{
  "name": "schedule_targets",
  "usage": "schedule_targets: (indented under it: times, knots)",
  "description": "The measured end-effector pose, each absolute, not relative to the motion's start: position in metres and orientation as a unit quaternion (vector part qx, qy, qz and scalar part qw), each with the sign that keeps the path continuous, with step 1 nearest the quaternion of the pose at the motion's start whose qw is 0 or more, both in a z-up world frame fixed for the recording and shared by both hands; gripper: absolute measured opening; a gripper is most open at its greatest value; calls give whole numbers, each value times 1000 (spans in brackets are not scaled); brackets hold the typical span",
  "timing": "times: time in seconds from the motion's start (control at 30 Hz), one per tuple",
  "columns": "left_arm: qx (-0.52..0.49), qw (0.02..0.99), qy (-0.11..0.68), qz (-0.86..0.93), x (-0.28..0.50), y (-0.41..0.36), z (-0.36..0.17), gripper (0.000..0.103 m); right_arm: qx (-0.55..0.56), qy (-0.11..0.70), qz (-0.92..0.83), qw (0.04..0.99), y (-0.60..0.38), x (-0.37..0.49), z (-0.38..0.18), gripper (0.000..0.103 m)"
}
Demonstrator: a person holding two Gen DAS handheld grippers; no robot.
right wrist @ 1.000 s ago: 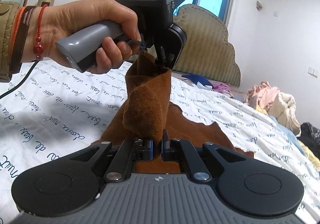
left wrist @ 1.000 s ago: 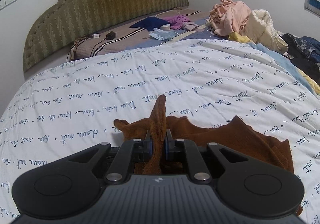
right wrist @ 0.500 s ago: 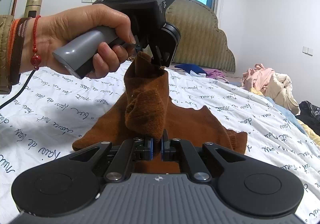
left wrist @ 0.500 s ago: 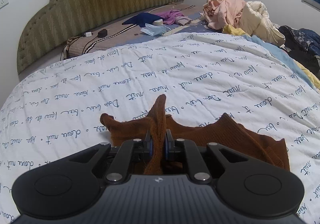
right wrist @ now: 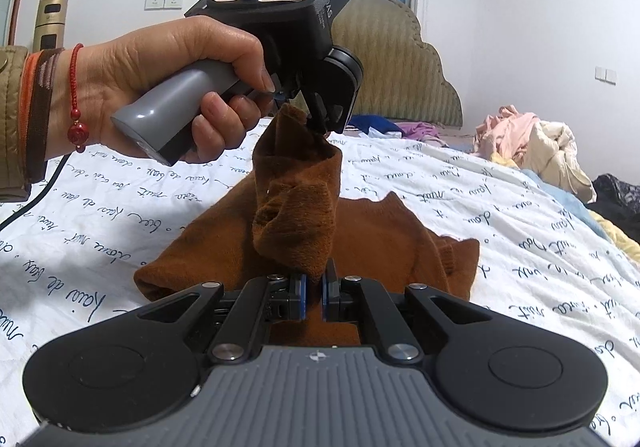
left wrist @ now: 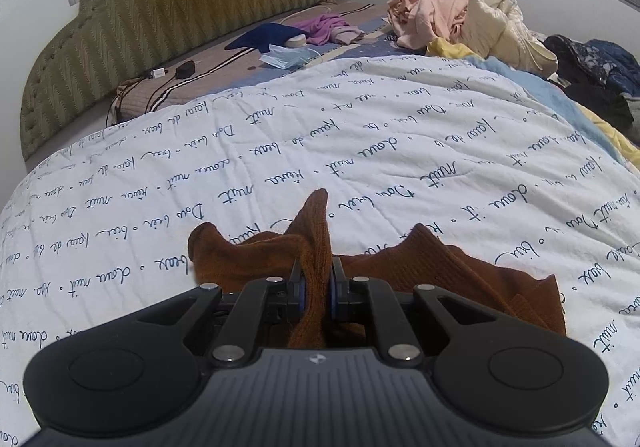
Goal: Fold small clothes
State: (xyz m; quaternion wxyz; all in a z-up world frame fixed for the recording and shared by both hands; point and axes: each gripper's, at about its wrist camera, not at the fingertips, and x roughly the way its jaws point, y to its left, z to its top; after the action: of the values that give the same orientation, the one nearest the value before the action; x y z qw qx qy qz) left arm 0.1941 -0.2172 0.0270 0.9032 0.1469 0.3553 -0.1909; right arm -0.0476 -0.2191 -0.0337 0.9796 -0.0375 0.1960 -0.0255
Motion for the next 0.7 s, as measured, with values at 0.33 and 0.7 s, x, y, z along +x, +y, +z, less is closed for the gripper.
schedule_targets:
  times: [0.33, 0.7]
  knots:
    - [159, 901, 354, -192, 191, -231, 25, 10, -25, 196, -29, 980, -227, -50, -36, 8]
    - [174, 897, 355, -198, 189, -253, 18, 10, 0, 203, -38, 978, -239, -54, -39, 8]
